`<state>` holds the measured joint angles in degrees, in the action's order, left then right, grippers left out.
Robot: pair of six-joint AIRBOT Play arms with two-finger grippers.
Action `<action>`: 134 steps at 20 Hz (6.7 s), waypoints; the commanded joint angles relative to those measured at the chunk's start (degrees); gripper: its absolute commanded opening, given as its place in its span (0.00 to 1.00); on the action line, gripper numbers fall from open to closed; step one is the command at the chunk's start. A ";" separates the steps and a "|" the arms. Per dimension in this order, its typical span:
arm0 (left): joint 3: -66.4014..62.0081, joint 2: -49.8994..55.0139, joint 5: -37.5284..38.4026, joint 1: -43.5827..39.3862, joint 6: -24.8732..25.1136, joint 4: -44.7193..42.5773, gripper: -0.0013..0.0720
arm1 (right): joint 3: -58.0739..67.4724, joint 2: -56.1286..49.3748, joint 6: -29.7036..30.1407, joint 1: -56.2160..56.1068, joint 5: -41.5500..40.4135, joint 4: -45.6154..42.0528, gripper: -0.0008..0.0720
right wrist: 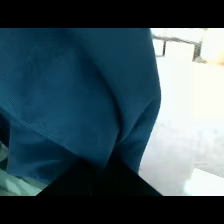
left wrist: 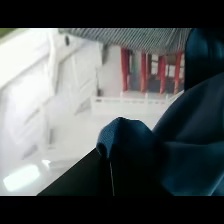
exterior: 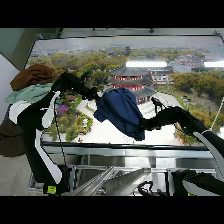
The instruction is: Fold the shirts.
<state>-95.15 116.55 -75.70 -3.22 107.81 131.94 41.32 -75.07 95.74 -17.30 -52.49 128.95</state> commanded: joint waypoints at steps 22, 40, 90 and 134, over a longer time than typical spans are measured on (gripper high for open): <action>-7.61 -69.81 18.03 -14.58 -23.32 -25.79 0.03 | 72.04 21.53 18.40 6.25 -15.15 -7.80 0.04; 9.18 -9.60 14.38 1.64 -12.85 -8.90 0.03 | 67.23 -31.34 5.55 10.34 -18.43 2.80 0.81; -8.00 -80.56 27.65 8.50 -30.01 -11.37 0.03 | 77.57 27.39 6.36 37.57 -15.10 12.57 0.04; 30.82 -22.67 -7.41 18.16 0.66 -9.09 0.95 | 24.39 -7.65 19.80 55.82 -30.36 5.51 0.55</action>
<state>-78.43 96.73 -83.09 12.27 99.85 116.81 73.49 -85.76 113.84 32.73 -77.17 135.20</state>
